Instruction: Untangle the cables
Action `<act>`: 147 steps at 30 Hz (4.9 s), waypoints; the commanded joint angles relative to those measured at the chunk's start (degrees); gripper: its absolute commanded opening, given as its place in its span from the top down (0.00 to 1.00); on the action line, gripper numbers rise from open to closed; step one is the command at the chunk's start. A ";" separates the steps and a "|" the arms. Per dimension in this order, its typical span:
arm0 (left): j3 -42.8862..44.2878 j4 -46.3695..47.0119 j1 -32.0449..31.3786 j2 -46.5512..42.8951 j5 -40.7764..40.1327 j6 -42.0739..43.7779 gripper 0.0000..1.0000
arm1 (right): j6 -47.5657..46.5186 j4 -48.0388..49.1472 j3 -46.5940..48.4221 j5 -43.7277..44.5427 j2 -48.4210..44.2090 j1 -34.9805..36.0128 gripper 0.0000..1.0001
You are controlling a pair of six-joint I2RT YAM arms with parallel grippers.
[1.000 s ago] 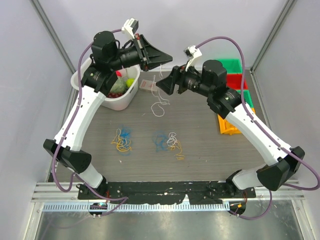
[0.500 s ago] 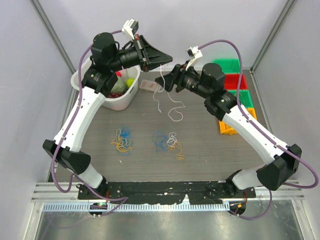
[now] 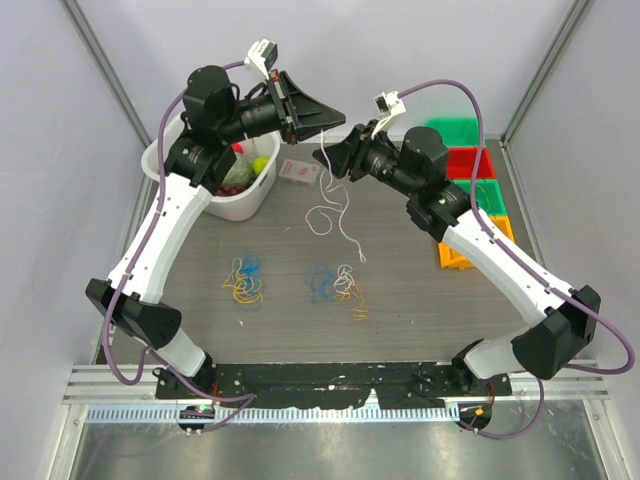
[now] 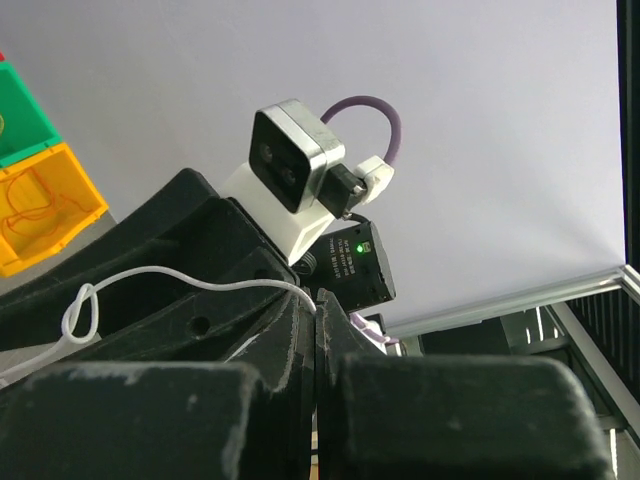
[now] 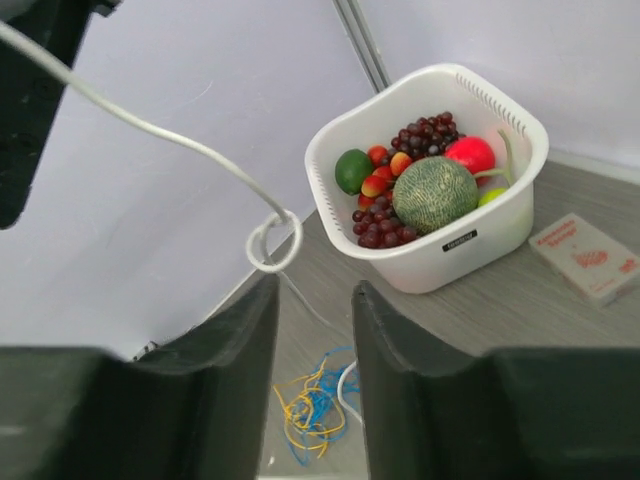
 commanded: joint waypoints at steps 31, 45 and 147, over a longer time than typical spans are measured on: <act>14.88 -29.98 1.43 -3.39 -25.68 11.26 1.00 | -13.10 1.77 6.29 4.09 2.36 8.87 0.18; 4.77 -8.01 3.28 -4.53 -4.95 1.68 1.00 | -8.71 5.98 5.16 -8.29 3.69 1.15 0.29; -12.45 -36.48 2.67 -17.98 -29.90 58.37 0.08 | 23.02 -12.64 13.42 38.44 31.90 -38.76 0.99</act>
